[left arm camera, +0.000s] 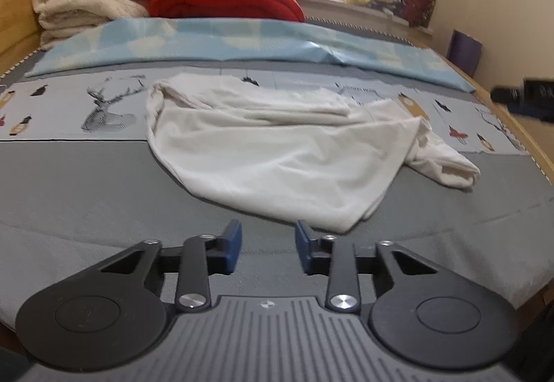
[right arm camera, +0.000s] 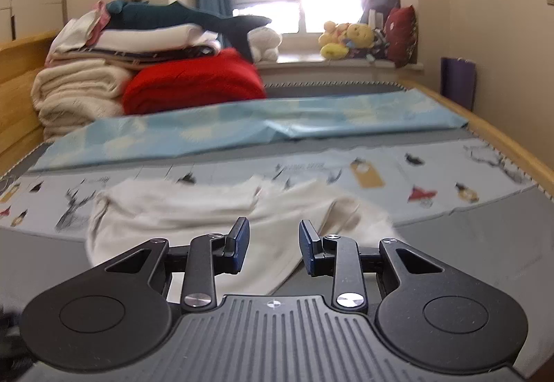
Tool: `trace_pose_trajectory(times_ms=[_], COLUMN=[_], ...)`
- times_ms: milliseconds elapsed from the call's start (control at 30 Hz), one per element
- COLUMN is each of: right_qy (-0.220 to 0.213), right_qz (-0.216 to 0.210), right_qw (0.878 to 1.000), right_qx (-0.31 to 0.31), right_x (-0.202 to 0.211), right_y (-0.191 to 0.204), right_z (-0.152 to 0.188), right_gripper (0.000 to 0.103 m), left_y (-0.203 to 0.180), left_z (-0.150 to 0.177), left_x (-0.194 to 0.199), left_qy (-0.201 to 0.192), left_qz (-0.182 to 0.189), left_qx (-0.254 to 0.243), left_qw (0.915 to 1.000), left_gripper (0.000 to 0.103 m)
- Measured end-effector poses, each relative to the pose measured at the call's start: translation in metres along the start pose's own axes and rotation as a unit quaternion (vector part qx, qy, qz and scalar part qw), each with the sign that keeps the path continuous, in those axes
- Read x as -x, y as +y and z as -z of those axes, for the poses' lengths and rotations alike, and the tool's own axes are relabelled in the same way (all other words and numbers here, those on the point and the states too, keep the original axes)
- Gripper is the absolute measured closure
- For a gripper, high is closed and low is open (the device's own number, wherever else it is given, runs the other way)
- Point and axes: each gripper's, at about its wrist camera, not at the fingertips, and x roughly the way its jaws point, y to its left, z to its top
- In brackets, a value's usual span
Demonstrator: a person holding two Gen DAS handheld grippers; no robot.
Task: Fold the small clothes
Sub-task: 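Grasp the shirt hem with the left tool while the right tool approaches the hem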
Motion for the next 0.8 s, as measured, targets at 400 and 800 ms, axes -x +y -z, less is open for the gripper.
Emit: trace_pose_trajectory(times_ms=[400, 800], right_qy=[0.021, 0.023], right_qz=[-0.023, -0.017], right_qw=[0.999, 0.999], right_qx=[-0.035, -0.027], right_x=[-0.042, -0.055], right_y=[-0.034, -0.062], right_z=[0.012, 0.006], right_gripper=[0.070, 0.070], left_y=[0.012, 0.067], left_z=[-0.051, -0.058], left_x=[-0.055, -0.191], left_qy=[0.078, 0.245], left_qz=[0.046, 0.090], left_qx=[0.017, 0.207], left_qw=[0.9957, 0.9428], left_gripper=[0.069, 0.049])
